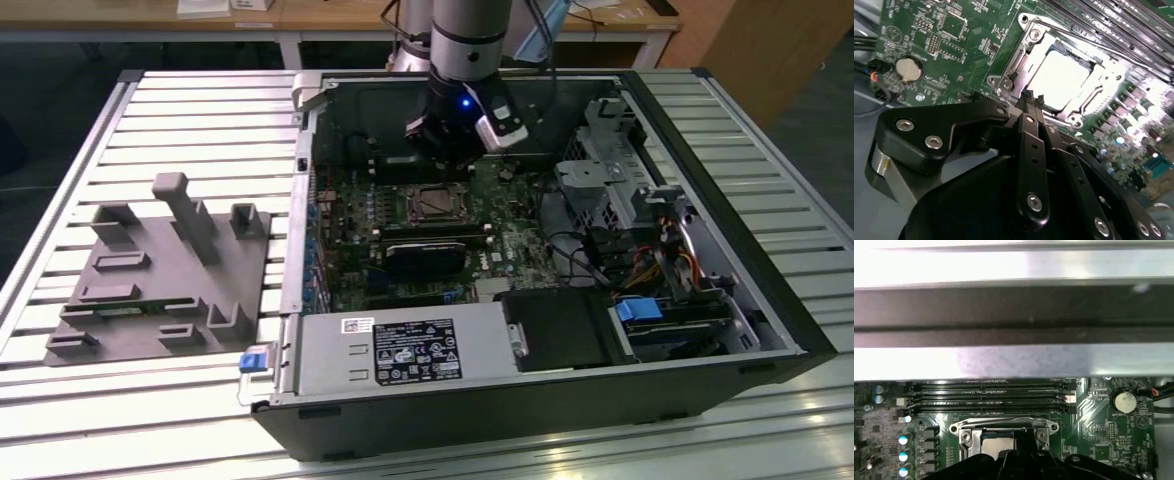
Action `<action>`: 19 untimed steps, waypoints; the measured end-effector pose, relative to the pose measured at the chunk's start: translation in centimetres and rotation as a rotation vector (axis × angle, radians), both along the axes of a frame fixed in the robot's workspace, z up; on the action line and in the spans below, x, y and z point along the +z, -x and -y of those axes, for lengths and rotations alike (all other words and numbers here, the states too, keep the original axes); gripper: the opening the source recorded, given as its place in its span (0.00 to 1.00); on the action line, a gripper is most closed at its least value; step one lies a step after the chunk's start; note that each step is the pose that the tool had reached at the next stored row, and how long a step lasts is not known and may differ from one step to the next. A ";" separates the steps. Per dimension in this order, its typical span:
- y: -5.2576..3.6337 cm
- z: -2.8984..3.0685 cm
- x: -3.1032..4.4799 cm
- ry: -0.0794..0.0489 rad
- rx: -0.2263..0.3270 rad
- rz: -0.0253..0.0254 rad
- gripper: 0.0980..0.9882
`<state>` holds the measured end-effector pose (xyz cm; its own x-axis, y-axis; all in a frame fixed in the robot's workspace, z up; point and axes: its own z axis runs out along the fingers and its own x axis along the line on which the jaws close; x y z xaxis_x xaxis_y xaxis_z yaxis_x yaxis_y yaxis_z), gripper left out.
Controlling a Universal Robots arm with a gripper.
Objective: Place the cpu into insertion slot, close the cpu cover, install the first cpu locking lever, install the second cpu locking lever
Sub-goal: 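Install the second cpu locking lever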
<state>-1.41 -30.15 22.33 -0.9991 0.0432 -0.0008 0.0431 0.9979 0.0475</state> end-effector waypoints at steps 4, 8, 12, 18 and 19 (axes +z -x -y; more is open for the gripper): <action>0.00 0.01 1.09 0.000 0.000 -0.0002 0.01; 0.00 0.40 1.16 0.000 0.000 -0.0001 0.01; 0.01 1.15 1.16 0.000 0.000 -0.0001 0.01; 0.01 3.23 1.16 0.000 0.000 0.0000 0.01; 0.01 3.51 1.16 -0.001 0.000 0.0000 0.01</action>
<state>-1.42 -33.67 23.49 -0.9991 0.0432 -0.0007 0.0431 0.9979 0.0486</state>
